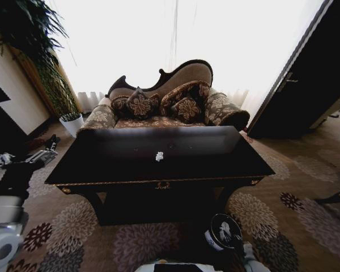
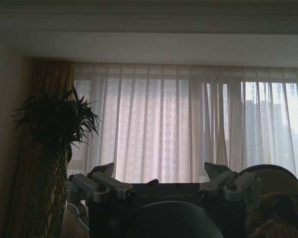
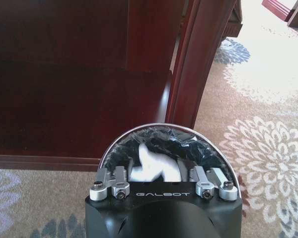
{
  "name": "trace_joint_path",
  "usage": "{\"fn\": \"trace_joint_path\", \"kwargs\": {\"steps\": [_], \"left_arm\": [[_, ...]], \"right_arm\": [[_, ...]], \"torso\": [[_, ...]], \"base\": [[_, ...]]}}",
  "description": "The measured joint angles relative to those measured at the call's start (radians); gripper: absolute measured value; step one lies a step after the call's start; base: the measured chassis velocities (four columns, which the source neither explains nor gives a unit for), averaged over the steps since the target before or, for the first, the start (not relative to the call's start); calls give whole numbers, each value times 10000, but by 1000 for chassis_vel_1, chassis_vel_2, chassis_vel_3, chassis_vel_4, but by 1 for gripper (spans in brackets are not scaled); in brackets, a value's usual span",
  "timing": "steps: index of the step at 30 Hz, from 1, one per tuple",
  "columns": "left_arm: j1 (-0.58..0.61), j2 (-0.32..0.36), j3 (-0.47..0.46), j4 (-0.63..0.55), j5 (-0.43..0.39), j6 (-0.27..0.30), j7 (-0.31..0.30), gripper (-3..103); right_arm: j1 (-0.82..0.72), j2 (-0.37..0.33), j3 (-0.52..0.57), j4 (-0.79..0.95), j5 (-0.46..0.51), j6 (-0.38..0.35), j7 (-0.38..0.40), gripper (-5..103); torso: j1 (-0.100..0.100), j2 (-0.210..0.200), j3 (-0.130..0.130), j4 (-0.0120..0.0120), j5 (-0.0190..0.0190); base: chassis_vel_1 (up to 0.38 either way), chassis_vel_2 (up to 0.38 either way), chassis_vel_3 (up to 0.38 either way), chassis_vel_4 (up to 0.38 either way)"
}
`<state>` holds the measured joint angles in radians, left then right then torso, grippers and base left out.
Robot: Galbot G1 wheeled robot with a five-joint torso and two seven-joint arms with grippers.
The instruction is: Move to the front of the table and place the trash on the table into the trash bin.
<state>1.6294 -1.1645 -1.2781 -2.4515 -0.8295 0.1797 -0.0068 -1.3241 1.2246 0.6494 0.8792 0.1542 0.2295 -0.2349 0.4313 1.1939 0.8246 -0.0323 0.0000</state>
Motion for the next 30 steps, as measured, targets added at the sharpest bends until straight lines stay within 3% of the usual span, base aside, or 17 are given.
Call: {"fn": "trace_joint_path", "kwargs": {"steps": [2,4,13,23,26,30], "left_arm": [[-4,-1,1,0,1,0,0,100],[-7,0,1,1,0,0,1,100],[-202,2,60,53,-95,-6,2,100],[-598,-173,609,206,69,-41,1,100],[-755,-175,843,291,152,-52,2,100],[-821,-163,1069,323,279,-54,2,100]], "right_arm": [[-84,0,13,142,29,0,0,62],[-154,-1,20,248,56,0,0,62],[-1146,1,180,1848,608,-25,26,98],[-2801,11,808,4255,439,219,-40,100],[-3471,77,1664,5038,384,589,-1277,100],[-3947,209,2210,5743,592,763,-1785,100]], "torso": [[0,0,0,0,0],[0,0,0,0,0],[0,0,0,0,0],[0,0,0,0,0],[-1,0,-1,0,-2],[0,0,-1,-2,0]], "base": [[0,0,0,0],[0,0,0,0],[0,0,0,0],[0,0,0,0],[0,0,0,0],[0,0,0,0]]}}
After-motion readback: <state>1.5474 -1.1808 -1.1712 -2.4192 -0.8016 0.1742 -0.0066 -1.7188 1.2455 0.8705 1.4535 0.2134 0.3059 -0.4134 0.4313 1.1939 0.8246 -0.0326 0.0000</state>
